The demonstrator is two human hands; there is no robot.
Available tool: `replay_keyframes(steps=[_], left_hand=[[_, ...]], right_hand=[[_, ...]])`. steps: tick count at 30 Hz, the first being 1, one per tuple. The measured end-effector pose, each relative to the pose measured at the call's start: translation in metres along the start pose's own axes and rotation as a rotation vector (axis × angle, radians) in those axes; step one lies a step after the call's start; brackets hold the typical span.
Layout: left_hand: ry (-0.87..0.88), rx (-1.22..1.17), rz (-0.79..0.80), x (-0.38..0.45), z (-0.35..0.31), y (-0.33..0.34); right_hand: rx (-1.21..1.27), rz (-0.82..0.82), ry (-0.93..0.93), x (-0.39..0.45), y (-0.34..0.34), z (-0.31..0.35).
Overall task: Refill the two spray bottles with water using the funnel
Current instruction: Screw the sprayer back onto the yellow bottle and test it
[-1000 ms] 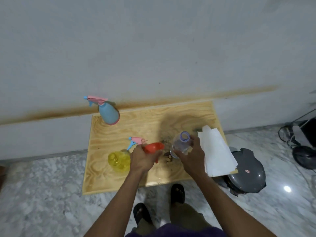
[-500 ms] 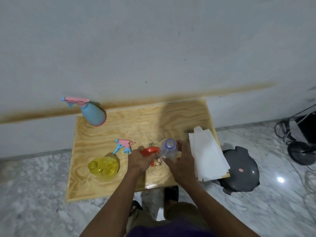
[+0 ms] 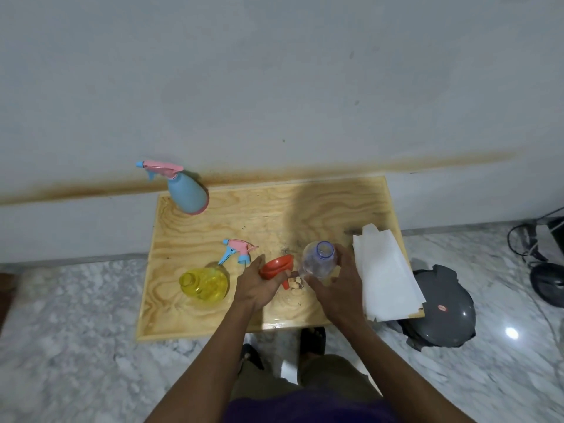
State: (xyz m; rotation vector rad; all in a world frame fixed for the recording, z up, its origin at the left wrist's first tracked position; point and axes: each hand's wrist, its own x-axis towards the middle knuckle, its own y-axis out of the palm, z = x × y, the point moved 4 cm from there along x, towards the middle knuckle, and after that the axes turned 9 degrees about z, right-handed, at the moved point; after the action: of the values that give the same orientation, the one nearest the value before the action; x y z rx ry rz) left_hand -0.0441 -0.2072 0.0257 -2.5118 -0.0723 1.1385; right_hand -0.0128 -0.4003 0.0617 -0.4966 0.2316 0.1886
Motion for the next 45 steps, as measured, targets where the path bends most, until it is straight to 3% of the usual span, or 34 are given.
replay_keyframes(steps=[7,11,14,17,20,28,35,39,45], left_hand=[[0.113,-0.199,-0.085,-0.033,0.039,-0.016],[0.091,-0.126,-0.147,-0.057,0.099,-0.038],[0.088,-0.151,-0.281,-0.072,0.128,-0.067],[0.191,-0.157,-0.424,-0.075,0.121,-0.094],[0.299,-0.161,-0.419,-0.07,0.106,-0.108],[0.344,-0.214,-0.403,-0.038,0.126,-0.107],[0.374,-0.113,-0.407,-0.023,0.129,-0.109],[0.385,-0.141,-0.379,-0.028,0.126,-0.117],[0.478,-0.212,-0.41,-0.06,0.12,-0.133]], right_hand=[[0.015,-0.286,0.11,-0.059,0.002,0.014],[-0.078,-0.084,0.018,-0.07,0.049,0.038],[-0.167,0.024,-0.045,-0.047,0.093,0.065],[-0.287,0.124,-0.032,-0.008,0.132,0.084],[-0.465,0.253,0.009,0.023,0.163,0.09],[-0.56,0.238,0.235,0.054,0.194,0.073],[-0.498,0.199,0.355,0.058,0.202,0.064],[-0.312,0.13,0.385,0.055,0.196,0.071],[0.036,-0.08,0.169,0.034,0.144,0.133]])
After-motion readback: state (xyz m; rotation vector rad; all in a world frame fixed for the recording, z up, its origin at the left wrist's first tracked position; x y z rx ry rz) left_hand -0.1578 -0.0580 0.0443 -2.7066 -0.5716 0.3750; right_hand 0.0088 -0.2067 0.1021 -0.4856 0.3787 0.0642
